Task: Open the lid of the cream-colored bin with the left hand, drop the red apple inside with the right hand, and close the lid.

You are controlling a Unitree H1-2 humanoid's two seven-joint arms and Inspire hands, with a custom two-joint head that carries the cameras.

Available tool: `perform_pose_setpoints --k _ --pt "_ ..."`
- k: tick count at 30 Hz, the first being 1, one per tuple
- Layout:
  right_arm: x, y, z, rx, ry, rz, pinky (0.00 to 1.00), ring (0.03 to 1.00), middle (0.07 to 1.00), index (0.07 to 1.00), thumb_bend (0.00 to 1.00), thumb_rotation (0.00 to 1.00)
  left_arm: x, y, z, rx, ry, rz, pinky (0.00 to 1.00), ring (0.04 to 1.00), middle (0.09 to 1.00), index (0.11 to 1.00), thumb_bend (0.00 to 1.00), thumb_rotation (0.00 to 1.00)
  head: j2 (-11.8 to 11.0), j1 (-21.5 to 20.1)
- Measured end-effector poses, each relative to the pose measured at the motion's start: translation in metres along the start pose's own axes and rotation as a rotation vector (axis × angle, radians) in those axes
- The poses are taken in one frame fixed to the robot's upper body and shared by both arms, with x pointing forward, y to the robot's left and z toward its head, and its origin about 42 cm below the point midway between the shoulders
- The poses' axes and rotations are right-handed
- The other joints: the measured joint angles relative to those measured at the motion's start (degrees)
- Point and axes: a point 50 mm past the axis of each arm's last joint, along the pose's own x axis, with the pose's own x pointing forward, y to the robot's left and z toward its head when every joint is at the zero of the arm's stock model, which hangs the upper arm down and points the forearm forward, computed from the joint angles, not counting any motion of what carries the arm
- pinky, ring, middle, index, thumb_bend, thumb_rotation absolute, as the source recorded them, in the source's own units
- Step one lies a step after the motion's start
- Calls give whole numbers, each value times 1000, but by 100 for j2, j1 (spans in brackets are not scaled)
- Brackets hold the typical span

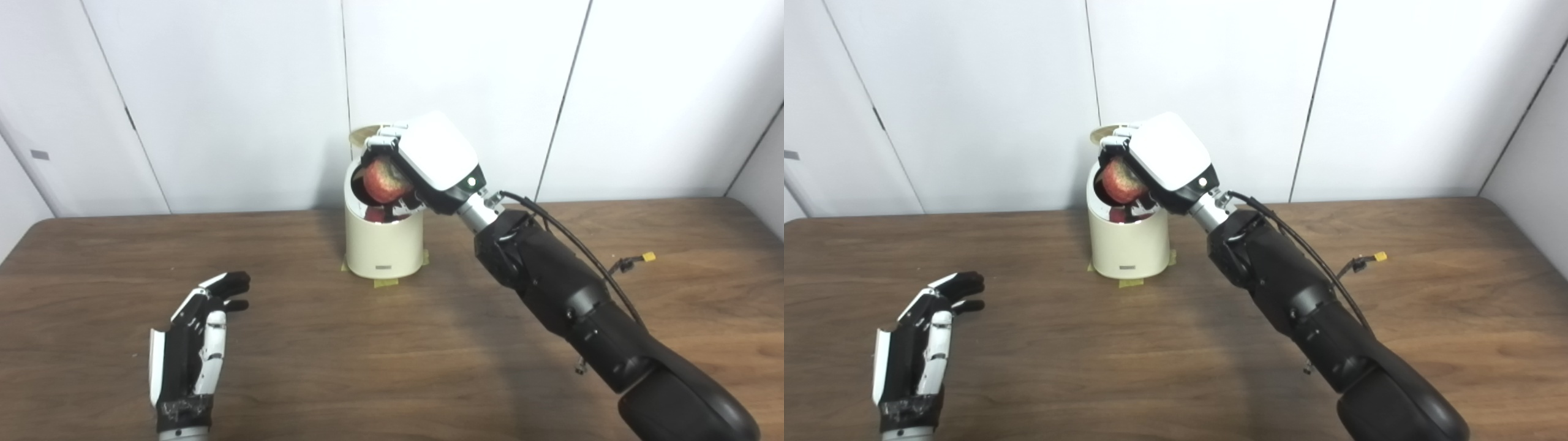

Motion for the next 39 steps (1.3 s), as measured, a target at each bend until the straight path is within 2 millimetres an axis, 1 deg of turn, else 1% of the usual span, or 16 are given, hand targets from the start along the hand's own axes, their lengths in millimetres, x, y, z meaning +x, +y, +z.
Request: perform_pose_setpoints --k 8,12,14,15,16,17,18,19,20,22,24,25,29,35,39 --pt "0 1 0 -8 4 1 368 477 542 417 495 0 0 0 0 3 -1 -1 644 725 719 692 99 746 0 0" --pt "1 0 1 -18 7 3 359 480 568 466 494 0 0 0 0 1 0 -1 656 727 715 687 106 738 0 -9" --pt "1 0 0 -29 15 6 358 482 571 473 494 0 0 0 0 1 0 -1 659 728 715 687 108 740 0 -9" --pt "1 0 0 -34 20 8 353 493 594 494 487 0 0 0 0 1 0 -1 658 727 715 687 110 742 0 -9" --pt "1 0 0 -39 23 8 401 534 617 491 483 0 0 0 0 1 0 -1 658 727 715 687 109 744 -9 -17" --pt "1 0 -1 -43 24 9 418 554 633 491 482 0 0 0 0 1 0 -1 657 727 716 688 107 747 -9 -18" --pt "1 -1 -1 -47 26 10 427 576 653 556 471 0 0 0 0 1 0 -1 653 726 716 687 107 749 -9 -9" --pt "2 -1 0 -50 28 15 447 596 675 603 766 0 0 0 0 2 0 -1 647 724 714 686 108 753 -9 -9" --pt "2 -1 0 -52 32 21 459 610 693 630 866 0 0 0 0 3 -1 -1 644 721 712 684 109 757 -9 -9" --pt "4 -3 0 -57 39 32 481 644 734 679 951 0 0 0 0 4 -1 -1 647 722 712 683 113 763 0 -18" --pt "6 -5 2 -58 41 35 507 681 772 718 978 0 0 0 0 4 -1 -1 651 724 713 684 114 770 0 -18" --pt "7 -7 2 -59 43 37 528 711 798 744 980 0 0 0 0 4 -1 -1 653 725 715 686 110 771 9 -18" --pt "7 -8 3 -64 63 66 553 775 856 802 974 0 0 0 0 3 -1 -1 646 725 715 684 108 764 9 -26" --pt "6 -8 3 -55 76 84 527 765 868 823 992 0 0 0 0 4 0 -2 648 724 716 686 105 757 18 -18" --pt "5 -8 3 -53 79 87 539 772 862 820 975 0 0 0 0 3 2 -1 639 721 712 682 98 743 9 -26"
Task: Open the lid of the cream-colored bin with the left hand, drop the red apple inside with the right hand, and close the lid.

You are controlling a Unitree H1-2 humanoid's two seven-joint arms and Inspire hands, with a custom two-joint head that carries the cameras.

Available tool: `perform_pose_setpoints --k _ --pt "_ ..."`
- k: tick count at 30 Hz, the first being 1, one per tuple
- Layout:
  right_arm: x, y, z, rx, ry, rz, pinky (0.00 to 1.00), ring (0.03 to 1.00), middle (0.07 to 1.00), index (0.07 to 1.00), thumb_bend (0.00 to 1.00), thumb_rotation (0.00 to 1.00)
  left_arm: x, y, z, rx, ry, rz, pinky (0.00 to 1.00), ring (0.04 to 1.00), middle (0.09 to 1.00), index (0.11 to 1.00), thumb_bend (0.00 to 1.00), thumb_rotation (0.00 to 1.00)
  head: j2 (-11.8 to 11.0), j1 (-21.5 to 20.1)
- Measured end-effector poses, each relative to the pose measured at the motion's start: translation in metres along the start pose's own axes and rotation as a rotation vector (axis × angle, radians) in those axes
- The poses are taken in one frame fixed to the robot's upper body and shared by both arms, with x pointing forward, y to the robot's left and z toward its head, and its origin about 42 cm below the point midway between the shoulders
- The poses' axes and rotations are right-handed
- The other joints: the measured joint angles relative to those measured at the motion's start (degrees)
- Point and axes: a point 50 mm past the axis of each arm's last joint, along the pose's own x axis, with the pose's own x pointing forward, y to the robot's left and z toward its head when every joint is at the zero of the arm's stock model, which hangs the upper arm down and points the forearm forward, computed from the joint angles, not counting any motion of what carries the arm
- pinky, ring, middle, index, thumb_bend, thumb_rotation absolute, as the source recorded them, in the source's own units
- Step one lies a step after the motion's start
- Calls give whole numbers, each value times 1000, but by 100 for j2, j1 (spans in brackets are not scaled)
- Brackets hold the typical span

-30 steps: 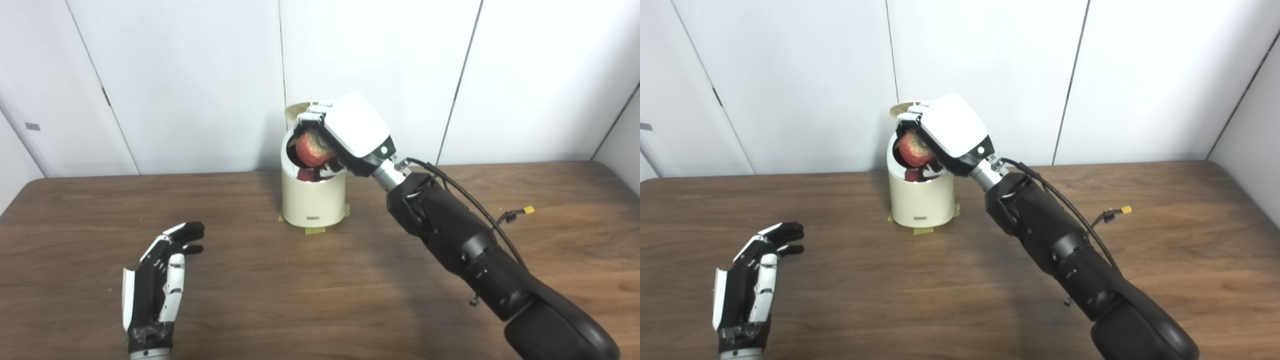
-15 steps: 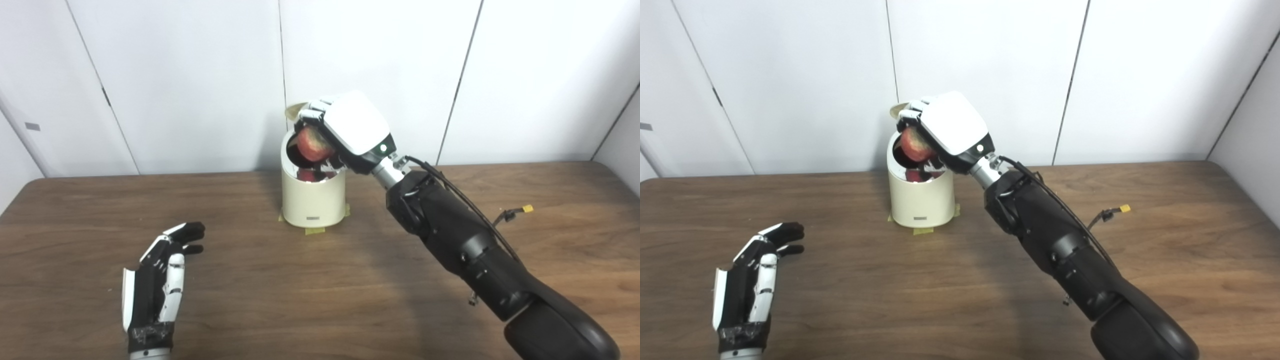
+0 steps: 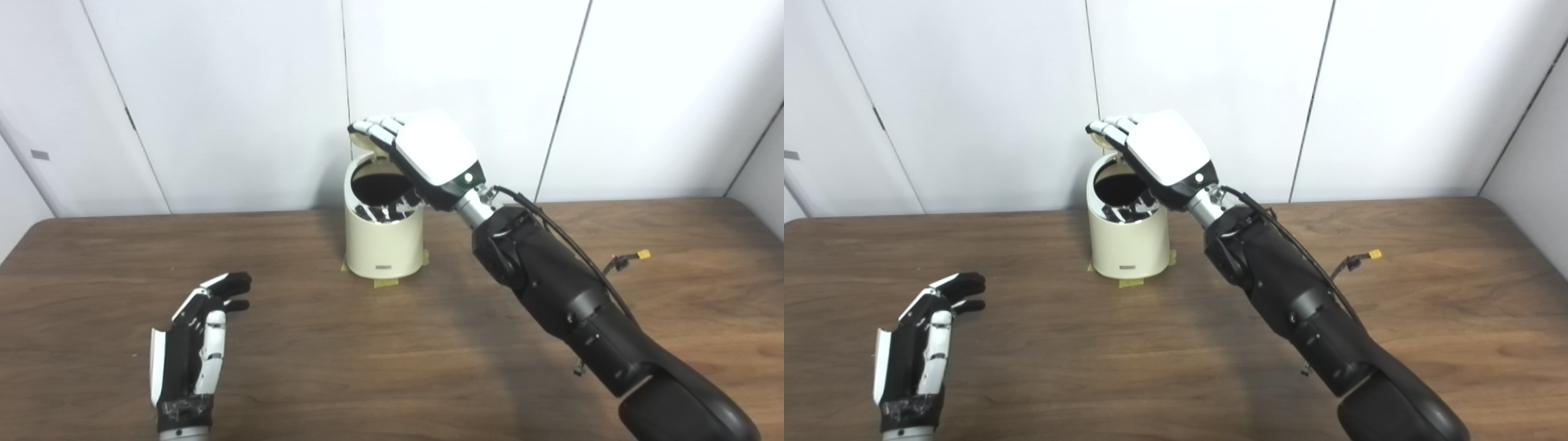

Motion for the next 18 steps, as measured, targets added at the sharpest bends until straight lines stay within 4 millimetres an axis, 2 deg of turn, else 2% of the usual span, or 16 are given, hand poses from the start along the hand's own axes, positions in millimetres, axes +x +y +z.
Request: perform_pose_setpoints --k 3,5,6,7,8,9,12,14,18 --pt "0 0 0 0 0 1 525 743 835 800 941 23 0 0 0 0 0 0 643 722 713 683 106 739 0 9" --pt "-1 0 0 -2 -1 -8 480 647 730 706 874 117 0 0 0 0 0 0 648 724 713 683 109 742 0 0" --pt "-2 0 0 -8 -6 -29 429 554 627 610 841 156 0 0 0 -1 0 0 648 722 711 682 106 741 9 9" --pt "-3 0 0 -11 -9 -66 429 554 627 610 841 156 0 0 0 -1 0 0 648 722 711 682 106 741 9 9" --pt "-5 1 0 -7 -13 -103 391 489 551 535 653 150 0 0 0 -1 0 0 648 721 711 681 103 741 17 26" --pt "-7 1 -1 3 -19 -146 350 427 491 508 589 148 0 0 0 -1 0 0 646 722 712 682 103 741 18 35" --pt "-14 1 -4 57 -3 -259 247 287 364 478 529 148 0 0 0 0 0 -1 643 723 714 683 99 741 18 44" --pt "-19 0 -5 110 32 -320 232 271 342 474 523 146 0 0 0 1 -1 -1 635 719 710 679 101 737 26 35" --pt "-34 3 -3 211 78 -401 349 400 451 477 514 135 0 0 0 2 -2 -2 635 722 712 679 115 733 44 53"
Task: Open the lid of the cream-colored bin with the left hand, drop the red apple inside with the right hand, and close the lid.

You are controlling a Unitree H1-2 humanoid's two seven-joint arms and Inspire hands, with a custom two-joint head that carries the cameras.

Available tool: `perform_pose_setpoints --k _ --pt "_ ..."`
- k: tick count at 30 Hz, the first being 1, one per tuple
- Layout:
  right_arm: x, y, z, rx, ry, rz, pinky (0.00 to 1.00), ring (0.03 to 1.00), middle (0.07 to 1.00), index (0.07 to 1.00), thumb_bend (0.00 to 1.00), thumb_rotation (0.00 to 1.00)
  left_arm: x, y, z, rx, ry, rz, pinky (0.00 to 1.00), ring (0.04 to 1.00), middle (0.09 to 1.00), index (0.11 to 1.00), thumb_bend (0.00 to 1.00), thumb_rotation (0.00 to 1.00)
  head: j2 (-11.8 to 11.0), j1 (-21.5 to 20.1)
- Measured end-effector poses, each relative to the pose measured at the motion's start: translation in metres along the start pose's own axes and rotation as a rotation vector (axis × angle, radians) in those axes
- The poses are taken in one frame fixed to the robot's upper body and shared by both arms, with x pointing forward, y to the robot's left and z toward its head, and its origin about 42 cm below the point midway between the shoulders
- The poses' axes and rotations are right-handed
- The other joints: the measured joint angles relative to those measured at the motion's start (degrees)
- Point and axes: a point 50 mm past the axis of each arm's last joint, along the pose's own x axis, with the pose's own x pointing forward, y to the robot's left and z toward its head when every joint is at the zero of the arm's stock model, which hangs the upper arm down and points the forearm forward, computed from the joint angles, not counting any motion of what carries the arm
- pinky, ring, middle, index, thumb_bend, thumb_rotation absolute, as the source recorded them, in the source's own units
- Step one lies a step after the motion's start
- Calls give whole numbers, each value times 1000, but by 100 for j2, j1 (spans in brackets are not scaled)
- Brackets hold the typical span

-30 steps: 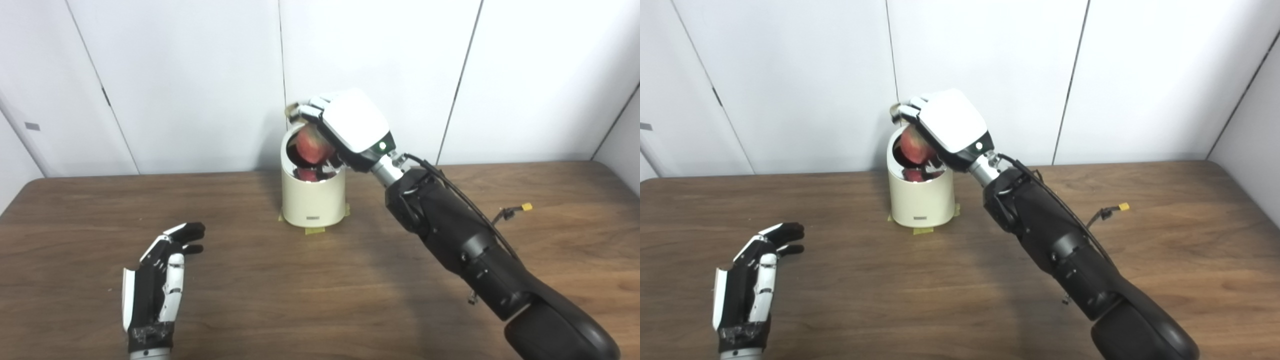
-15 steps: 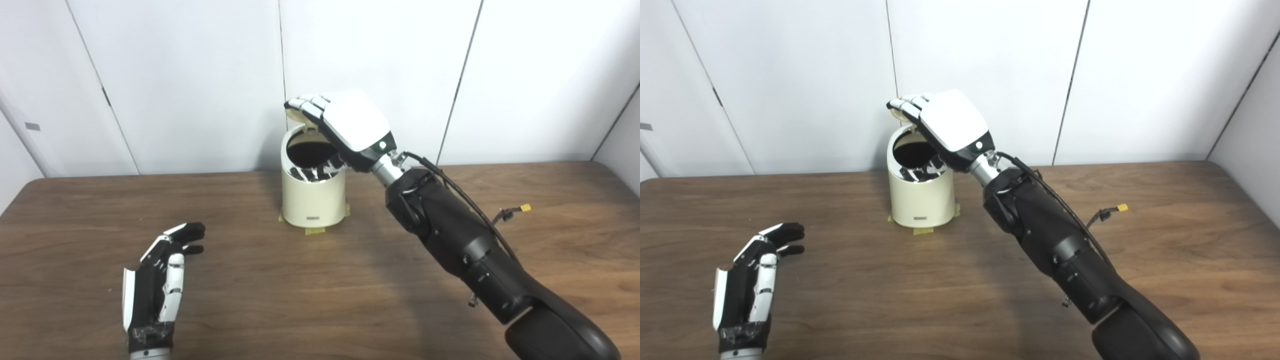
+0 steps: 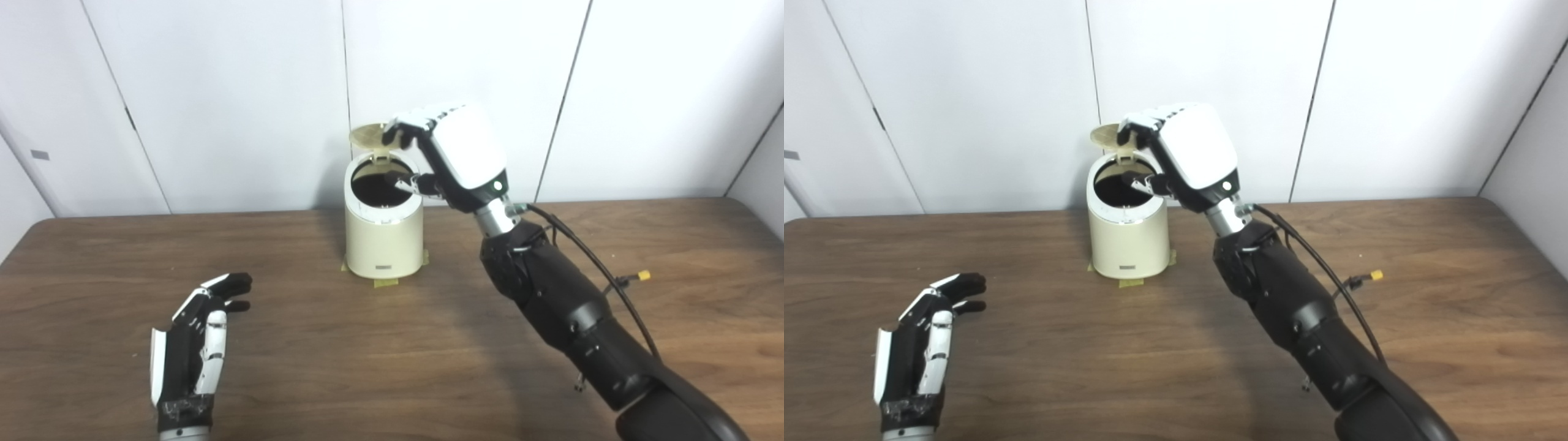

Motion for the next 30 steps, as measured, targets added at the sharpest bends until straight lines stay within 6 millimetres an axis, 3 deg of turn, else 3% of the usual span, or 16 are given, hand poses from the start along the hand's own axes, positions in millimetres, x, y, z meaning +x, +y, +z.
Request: perform_pose_setpoints --k 2,5,6,7,8,10,13,16,20,23,28,30 --pt "-8 -6 3 37 23 -33 481 596 635 486 506 140 0 0 0 0 0 -1 634 722 713 680 113 736 -9 9" --pt "-26 -25 13 118 75 -91 606 766 814 495 496 154 0 0 0 0 -1 -1 633 721 711 677 105 738 0 0" --pt "-35 -30 15 153 101 -82 706 849 891 726 489 343 0 0 0 0 -1 -1 635 721 711 677 107 740 -9 -9" --pt "-46 -34 16 213 145 -67 790 903 939 857 529 507 0 0 0 0 -1 -1 637 723 713 678 111 743 -9 -18" --pt "-58 -35 17 266 183 -50 843 934 969 931 588 635 1 0 0 -1 -2 -1 637 724 715 678 112 745 -9 -18" --pt "-91 -35 15 385 297 20 918 975 994 983 675 739 1 0 0 0 -2 -1 638 726 717 679 115 751 -17 0" --pt "-145 -37 14 564 478 115 926 978 995 991 686 795 1 0 0 0 -1 -1 644 729 719 681 115 750 -17 -9" --pt "-179 -48 13 685 565 144 962 992 999 999 717 852 0 0 0 -2 0 0 669 759 755 708 120 743 -35 9" --pt "-195 -69 13 830 582 111 959 1000 1000 1000 684 875 0 -1 0 -5 1 -5 700 801 798 741 126 751 -35 0" --pt "-212 -76 18 861 614 119 936 988 1000 985 539 874 0 -1 0 -6 1 -8 710 809 803 753 123 768 -70 26" --pt "-221 -88 25 842 644 71 902 957 971 941 302 934 0 -1 -1 -13 3 -7 745 838 836 785 125 769 -114 26" --pt "-223 -89 25 805 673 63 836 905 915 886 224 875 0 -1 -1 -16 4 -6 768 851 852 803 120 791 -105 18"
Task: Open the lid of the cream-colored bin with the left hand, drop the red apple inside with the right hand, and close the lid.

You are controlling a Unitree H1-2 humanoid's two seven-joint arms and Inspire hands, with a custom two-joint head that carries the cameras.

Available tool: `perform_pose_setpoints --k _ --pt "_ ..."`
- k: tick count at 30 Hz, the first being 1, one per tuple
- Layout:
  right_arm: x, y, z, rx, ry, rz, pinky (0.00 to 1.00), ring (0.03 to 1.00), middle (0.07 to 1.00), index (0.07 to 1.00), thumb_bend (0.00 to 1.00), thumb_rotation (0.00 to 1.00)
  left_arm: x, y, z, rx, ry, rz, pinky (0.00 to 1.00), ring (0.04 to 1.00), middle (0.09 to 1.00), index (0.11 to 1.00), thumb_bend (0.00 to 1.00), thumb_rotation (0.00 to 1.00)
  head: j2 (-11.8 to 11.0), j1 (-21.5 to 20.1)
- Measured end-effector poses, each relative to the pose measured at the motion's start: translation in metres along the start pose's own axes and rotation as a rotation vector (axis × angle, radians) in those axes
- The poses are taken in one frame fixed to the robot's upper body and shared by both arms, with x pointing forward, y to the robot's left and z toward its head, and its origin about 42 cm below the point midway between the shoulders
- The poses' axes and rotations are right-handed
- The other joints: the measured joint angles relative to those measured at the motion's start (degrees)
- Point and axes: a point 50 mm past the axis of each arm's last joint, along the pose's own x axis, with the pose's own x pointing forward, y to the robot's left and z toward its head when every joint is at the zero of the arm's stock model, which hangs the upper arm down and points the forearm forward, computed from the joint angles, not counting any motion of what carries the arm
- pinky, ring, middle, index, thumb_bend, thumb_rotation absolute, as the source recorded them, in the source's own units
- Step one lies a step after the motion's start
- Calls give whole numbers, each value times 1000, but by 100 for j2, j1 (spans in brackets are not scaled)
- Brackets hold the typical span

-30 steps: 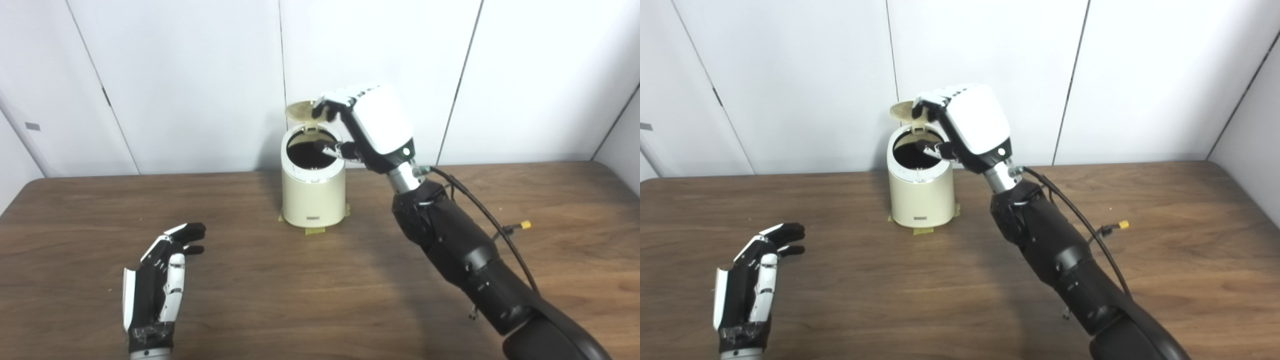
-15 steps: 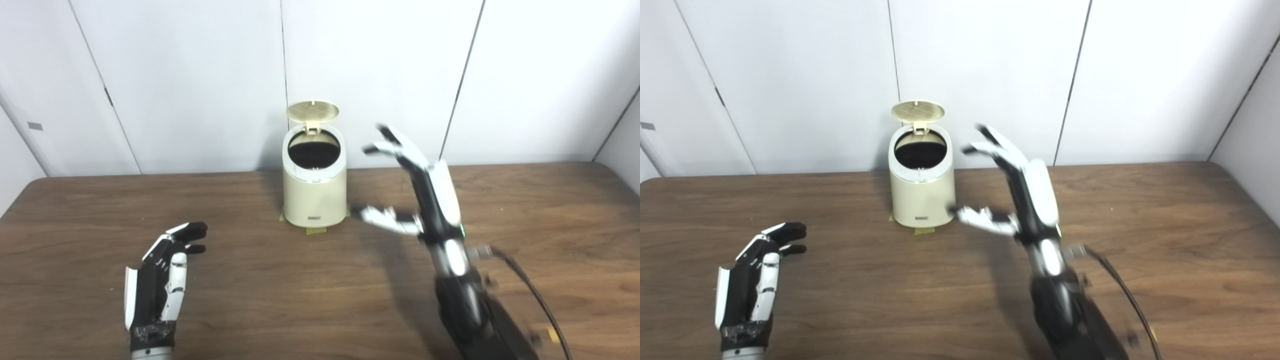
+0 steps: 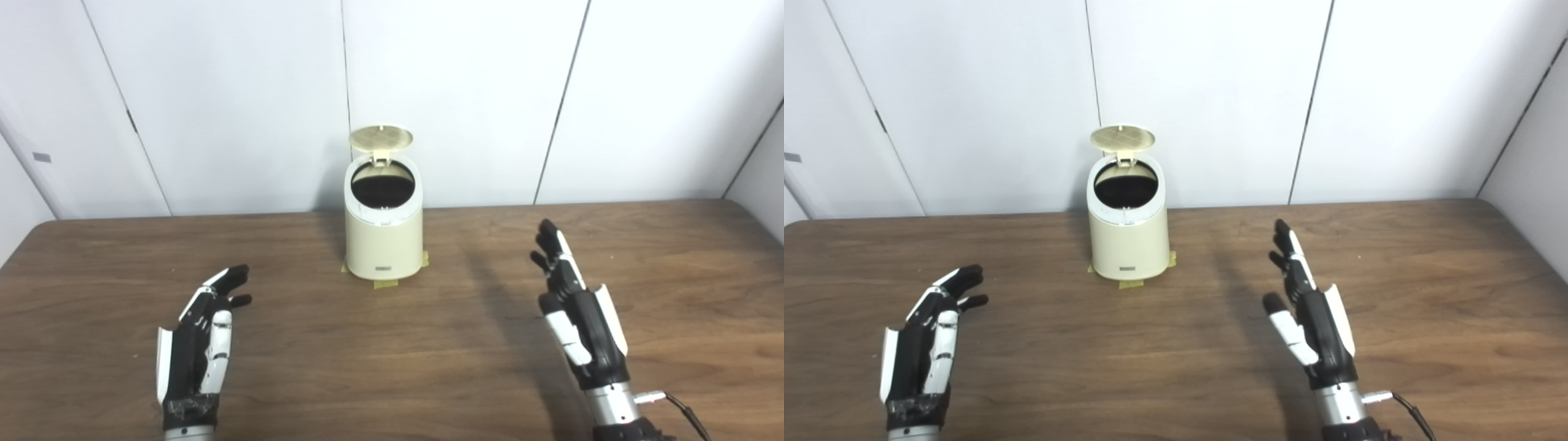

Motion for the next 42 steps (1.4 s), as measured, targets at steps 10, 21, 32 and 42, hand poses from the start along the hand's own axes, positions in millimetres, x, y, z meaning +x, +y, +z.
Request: perform_pose_setpoints --k 10,21,32,42 --pt "0 -6 -2 -25 17 -50 759 836 837 807 178 530 -1 -1 0 -6 3 -15 770 847 852 806 108 821 44 35" --pt "-1 -6 0 -59 23 -75 680 775 782 759 223 353 -1 -1 2 7 1 -35 743 823 827 788 135 762 176 44" --pt "-8 -6 -1 -44 61 -115 687 785 794 767 227 399 31 -5 33 229 -84 -99 790 829 804 778 427 877 167 79" --pt "-8 -2 -3 -43 95 -100 683 777 787 762 230 370 144 -31 118 584 -260 -125 1000 945 853 822 640 1000 246 141"
